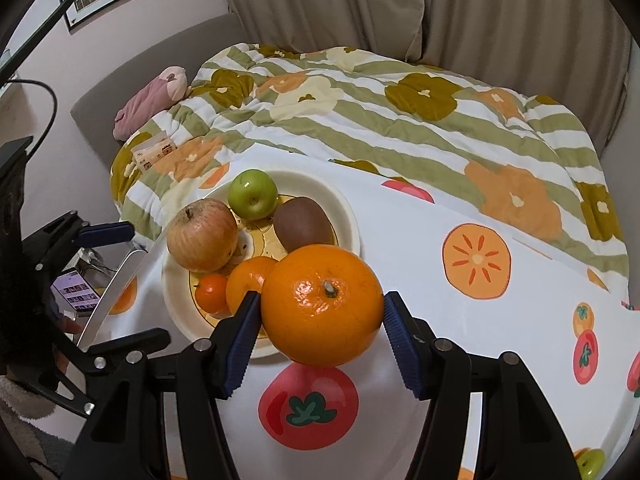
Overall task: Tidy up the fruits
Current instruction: 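Open the left tool over the bowl while the right tool releases the orange into it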
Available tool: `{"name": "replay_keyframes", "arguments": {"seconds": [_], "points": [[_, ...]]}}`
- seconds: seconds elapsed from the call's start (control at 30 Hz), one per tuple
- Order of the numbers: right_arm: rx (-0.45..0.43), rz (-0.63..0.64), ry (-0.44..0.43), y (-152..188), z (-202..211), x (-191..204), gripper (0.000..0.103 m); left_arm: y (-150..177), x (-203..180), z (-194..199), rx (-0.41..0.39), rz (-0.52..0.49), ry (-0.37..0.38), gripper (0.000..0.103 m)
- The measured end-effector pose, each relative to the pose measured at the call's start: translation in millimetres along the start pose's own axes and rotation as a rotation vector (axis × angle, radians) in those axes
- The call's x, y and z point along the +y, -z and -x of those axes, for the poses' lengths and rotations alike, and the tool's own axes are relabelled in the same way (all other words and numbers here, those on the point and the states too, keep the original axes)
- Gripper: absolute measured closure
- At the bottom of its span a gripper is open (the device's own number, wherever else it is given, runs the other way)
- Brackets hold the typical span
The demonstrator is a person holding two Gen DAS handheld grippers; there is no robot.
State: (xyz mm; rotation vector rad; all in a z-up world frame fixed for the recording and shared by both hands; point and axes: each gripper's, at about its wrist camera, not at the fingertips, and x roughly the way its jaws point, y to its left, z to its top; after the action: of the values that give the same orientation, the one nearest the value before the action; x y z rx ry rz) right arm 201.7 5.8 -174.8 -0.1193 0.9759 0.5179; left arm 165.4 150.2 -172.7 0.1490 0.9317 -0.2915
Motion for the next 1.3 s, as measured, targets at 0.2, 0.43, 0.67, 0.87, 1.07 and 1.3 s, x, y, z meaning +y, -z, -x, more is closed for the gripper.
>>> {"name": "replay_keyframes", "arguments": {"seconds": [0.2, 0.43, 0.67, 0.87, 1.07, 1.3], "points": [[0.016, 0.010, -0.002, -7.2, -13.5, 2.7, 0.046, 7.0, 11.7, 5.5, -0.003, 0.032, -0.024, 0.000], [0.035, 0.001, 0.009, -11.5, -35.0, 0.9, 0.046, 13.8, 21.5, 1.4, 0.012, 0.050, -0.032, 0.000], [0.039, -0.015, 0.016, -16.2, -42.6, -0.8, 0.045, 17.3, 22.8, -5.4, 0.028, 0.042, -0.021, 0.000], [-0.017, -0.055, -0.030, -17.9, -34.1, -2.9, 0.006, 15.0, 20.6, -4.8, 0.031, 0.031, -0.021, 0.000], [-0.025, -0.061, -0.027, -14.8, -28.3, -2.0, 0.003, 15.4, 17.9, -2.7, 0.035, 0.033, -0.023, 0.000], [-0.035, -0.033, -0.022, -10.2, -9.3, 1.7, 0.003, 12.5, 6.7, 10.8, 0.022, 0.025, -0.046, 0.000]]}}
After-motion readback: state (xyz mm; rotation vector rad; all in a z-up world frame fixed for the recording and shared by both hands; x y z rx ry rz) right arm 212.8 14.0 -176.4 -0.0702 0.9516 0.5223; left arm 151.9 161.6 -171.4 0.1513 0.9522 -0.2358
